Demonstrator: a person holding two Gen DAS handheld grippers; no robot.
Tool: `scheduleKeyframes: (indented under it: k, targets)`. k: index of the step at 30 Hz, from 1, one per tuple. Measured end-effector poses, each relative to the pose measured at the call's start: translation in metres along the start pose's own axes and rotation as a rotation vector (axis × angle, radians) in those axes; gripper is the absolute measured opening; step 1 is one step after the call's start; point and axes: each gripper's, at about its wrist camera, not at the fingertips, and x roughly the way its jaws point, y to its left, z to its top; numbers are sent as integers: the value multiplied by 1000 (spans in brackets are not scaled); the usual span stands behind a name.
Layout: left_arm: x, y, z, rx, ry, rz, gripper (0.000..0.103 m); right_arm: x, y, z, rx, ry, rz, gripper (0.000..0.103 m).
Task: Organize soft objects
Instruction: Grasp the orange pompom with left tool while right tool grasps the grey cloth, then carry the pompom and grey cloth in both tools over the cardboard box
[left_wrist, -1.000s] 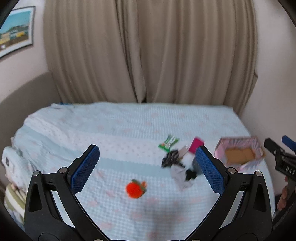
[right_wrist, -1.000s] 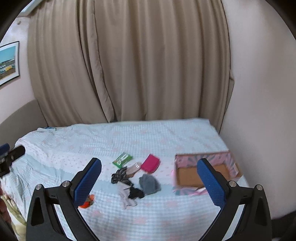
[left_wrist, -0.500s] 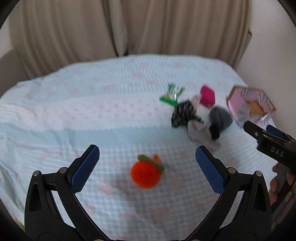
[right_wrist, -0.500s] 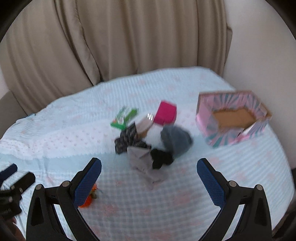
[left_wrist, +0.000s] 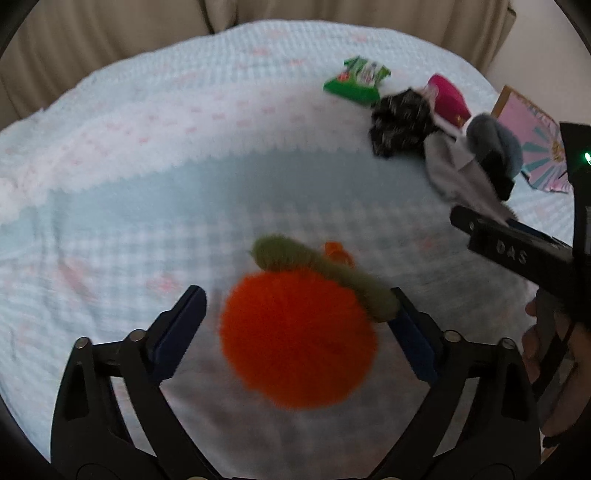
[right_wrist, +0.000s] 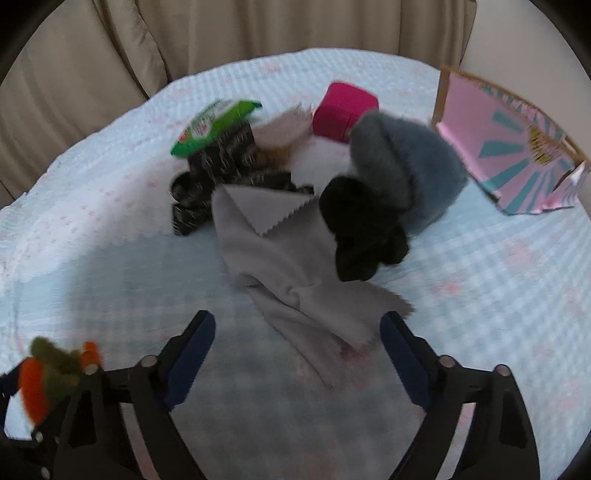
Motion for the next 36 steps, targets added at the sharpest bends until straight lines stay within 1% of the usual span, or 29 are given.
scheduleKeyframes:
  k: [2, 3, 4, 5, 6, 7, 8, 9, 10, 11, 12, 13, 14, 15, 17, 21, 27, 30, 36]
  targets:
    - [11, -3, -2, 5, 12, -10, 84, 9, 0, 0, 9, -10, -14, 84]
    - [16, -5, -3, 10, 19, -14, 77, 10, 1, 0, 10, -25, -23, 83]
    - [20, -7, -3, 17, 19, -5, 76, 12, 3, 3, 6, -43, -32, 81]
    - [21, -9, -2, 25, 7, 1, 75, 14, 4, 5, 4, -51, -38, 76]
    - [22, -11, -1, 31, -2, 2, 70, 16, 6, 8, 5, -59, -51, 72]
    - [22, -11, 0, 34, -5, 4, 62, 18, 7, 10, 10, -65, -56, 70]
    - [22, -12, 2, 36, -11, 6, 57, 19, 6, 12, 19, -70, -62, 66]
    - [23, -11, 4, 38, -18, 3, 47, 19, 4, 12, 24, -73, -65, 63]
    - [23, -11, 5, 38, -22, -2, 42, 19, 4, 13, 23, -75, -73, 60]
    - [22, -10, 5, 38, -23, -3, 41, 19, 6, 14, 16, -78, -80, 54]
    - [22, -9, 5, 38, -23, -6, 37, 18, 7, 14, 5, -79, -79, 43]
    - [22, -9, 5, 37, -24, -6, 34, 17, 11, 15, -18, -79, -78, 38]
    - [22, -7, 6, 33, -24, -10, 33, 16, 13, 15, -40, -79, -80, 28]
    - [22, -6, 8, 28, -21, -14, 32, 15, 16, 16, -58, -75, -79, 22]
    - [21, -3, 10, 16, -19, -22, 31, 15, 19, 18, -80, -69, -72, 14]
    - [16, -3, 15, 3, -27, -31, 31, 7, 24, 22, -96, -69, -40, 11]
    - [-12, -5, 35, 8, -87, -44, 31, -19, 33, 30, -110, -91, 2, 11]
    - [-32, -6, 48, 4, -118, -50, 31, -37, 39, 39, -117, -102, 23, 11]
    - [-86, -11, 81, 6, -196, -47, 31, -92, 39, 63, -110, -137, 49, 11]
